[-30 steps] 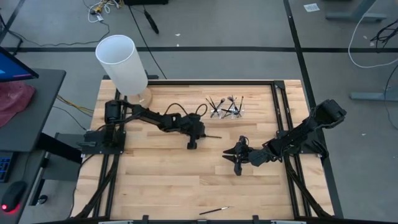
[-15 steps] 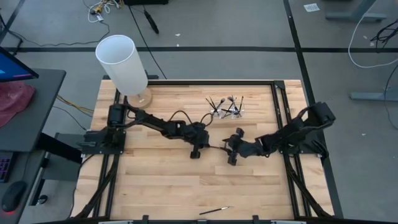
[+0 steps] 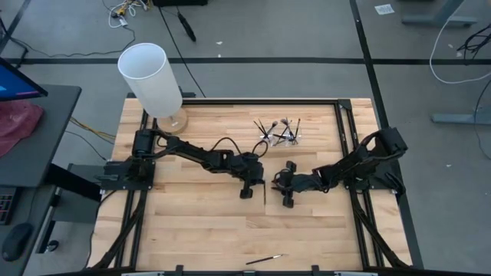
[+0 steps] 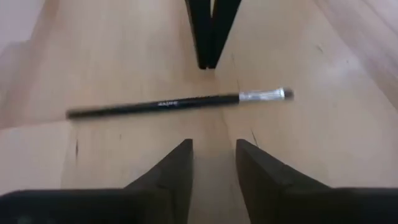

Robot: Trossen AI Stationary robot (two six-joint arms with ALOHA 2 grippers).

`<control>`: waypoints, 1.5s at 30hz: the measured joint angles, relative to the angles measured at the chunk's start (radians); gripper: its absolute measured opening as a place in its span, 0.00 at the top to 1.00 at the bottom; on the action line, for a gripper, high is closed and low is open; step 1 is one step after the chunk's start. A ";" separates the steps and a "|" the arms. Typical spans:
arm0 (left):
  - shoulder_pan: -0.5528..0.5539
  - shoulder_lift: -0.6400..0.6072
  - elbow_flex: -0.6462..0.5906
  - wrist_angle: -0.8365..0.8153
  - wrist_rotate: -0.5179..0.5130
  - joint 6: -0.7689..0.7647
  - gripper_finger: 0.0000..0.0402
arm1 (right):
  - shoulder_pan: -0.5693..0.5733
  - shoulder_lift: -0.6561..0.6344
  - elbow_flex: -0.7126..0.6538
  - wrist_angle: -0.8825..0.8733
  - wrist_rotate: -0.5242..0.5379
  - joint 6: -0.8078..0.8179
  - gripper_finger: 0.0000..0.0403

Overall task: Put items in baskets/containers
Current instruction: Put the black eyeshadow brush into the transparent organizer

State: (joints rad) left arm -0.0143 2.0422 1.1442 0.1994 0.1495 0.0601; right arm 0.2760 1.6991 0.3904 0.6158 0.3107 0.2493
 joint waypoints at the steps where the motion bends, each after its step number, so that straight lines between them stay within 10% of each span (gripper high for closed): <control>1: 0.000 0.000 0.000 -0.001 -0.001 0.000 1.00 | -0.001 -0.006 0.000 -0.011 0.000 0.002 0.70; 19: -0.063 -0.004 0.001 -0.161 -0.312 -0.237 0.99 | 0.035 -0.065 0.002 -0.061 0.108 0.710 0.57; 32: -0.108 -0.004 0.001 -0.163 -0.347 -0.235 0.99 | 0.022 -0.065 0.168 -0.543 0.207 0.783 0.76; 45: -0.108 -0.004 0.000 -0.161 -0.348 -0.231 0.99 | -0.057 -0.123 0.172 -0.659 0.199 0.607 0.88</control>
State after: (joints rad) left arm -0.1226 2.0380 1.1446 0.0380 -0.1981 -0.1711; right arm 0.2192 1.5760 0.5621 -0.0436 0.5101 0.8559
